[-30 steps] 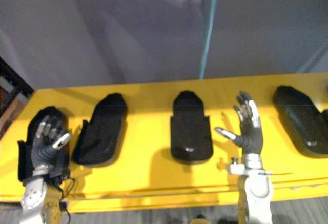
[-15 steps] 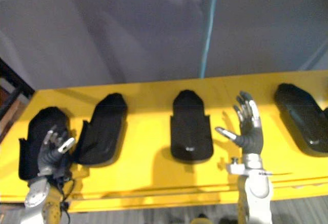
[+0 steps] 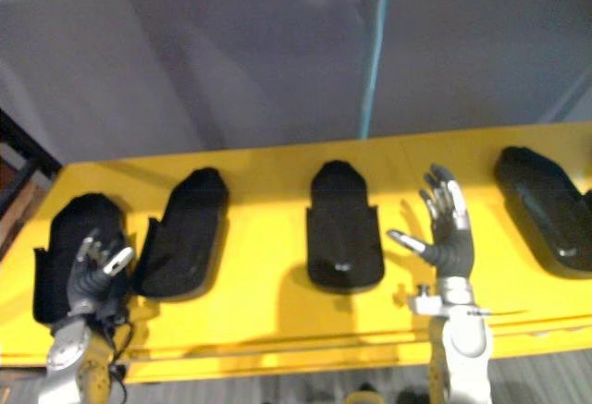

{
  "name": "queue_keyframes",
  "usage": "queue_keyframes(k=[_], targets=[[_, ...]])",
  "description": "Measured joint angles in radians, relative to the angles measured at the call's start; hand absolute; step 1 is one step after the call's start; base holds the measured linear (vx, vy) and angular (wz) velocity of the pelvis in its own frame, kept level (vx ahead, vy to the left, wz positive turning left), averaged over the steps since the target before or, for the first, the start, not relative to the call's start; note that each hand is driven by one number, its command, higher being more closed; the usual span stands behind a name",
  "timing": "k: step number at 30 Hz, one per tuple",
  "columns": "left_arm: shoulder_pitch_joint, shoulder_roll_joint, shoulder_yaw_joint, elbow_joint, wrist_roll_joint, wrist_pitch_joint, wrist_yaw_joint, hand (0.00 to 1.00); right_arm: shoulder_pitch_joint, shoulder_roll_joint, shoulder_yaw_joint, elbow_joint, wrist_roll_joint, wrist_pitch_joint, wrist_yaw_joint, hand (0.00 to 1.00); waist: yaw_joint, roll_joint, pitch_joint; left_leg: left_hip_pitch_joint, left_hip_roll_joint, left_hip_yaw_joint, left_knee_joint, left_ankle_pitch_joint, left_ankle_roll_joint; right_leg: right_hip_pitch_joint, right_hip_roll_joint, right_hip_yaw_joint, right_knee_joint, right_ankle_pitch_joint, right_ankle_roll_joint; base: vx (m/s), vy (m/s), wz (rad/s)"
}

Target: Walk over and take plastic housings, then place them on the shelf

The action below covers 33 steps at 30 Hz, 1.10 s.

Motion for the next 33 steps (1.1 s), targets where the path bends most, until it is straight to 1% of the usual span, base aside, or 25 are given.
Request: queue_keyframes(k=[4,8,12,18,22,27,33], targets=[[-0.001,-0.003,-0.001,-0.015,0.004,-0.049,0.02,0.0,0.007,0.0,0.016,0.0,-0.001,0.005,-0.001,0.0,-0.002,-0.004,0.003,0.0,0.001,0.001,-0.001,0.0,0.0,-0.001,0.003,0.0,0.0,0.0,0.0,0.0,0.0,0.0],[-0.001,-0.006,-0.002,-0.103,0.016,-0.056,0.003,0.0,0.011,0.003,0.022,0.0,-0.001,0.005,-0.001,0.0,-0.002,-0.011,0.008,0.0,0.002,0.001,-0.001,0.0,0.0,-0.001,0.001,0.0,0.0,0.0,0.0,0.0,0.0,0.0],[-0.001,-0.006,-0.005,-0.145,0.017,-0.056,-0.053,0.0,0.017,0.004,0.021,0.0,-0.001,0.007,0.002,0.0,-0.003,-0.011,0.008,0.0,0.002,0.001,-0.001,0.0,0.0,-0.001,0.001,0.0,0.0,0.0,0.0,0.0,0.0,0.0],[0.0,-0.006,-0.017,-0.147,0.007,-0.055,-0.125,0.0,0.028,0.004,0.019,0.0,-0.001,0.009,0.004,0.0,-0.005,-0.011,0.008,0.001,0.002,0.003,-0.001,0.0,0.0,-0.001,0.002,0.001,0.0,0.0,0.0,0.0,0.0,0.0],[0.001,-0.006,-0.047,-0.147,0.005,-0.043,-0.127,0.0,0.028,0.004,0.019,0.0,0.0,0.01,0.013,0.0,-0.005,-0.011,0.008,0.002,0.002,0.004,-0.001,0.0,0.0,-0.002,0.002,0.002,0.0,0.0,0.0,0.0,0.0,0.0],[0.0,-0.005,-0.048,-0.124,0.003,-0.008,-0.125,0.0,0.028,0.003,0.018,0.0,-0.007,0.01,0.021,0.0,-0.006,-0.011,0.009,0.003,0.002,0.009,-0.001,0.0,0.0,-0.003,0.004,0.006,0.0,0.0,0.0,0.0,0.0,-0.01],[0.001,-0.005,-0.049,-0.093,0.003,-0.005,-0.108,0.0,0.028,0.003,0.019,0.0,-0.02,0.01,0.02,0.0,-0.006,-0.011,0.009,0.003,0.002,0.01,-0.001,0.0,0.0,-0.003,0.004,0.007,0.0,0.0,0.0,0.0,0.0,0.0]])
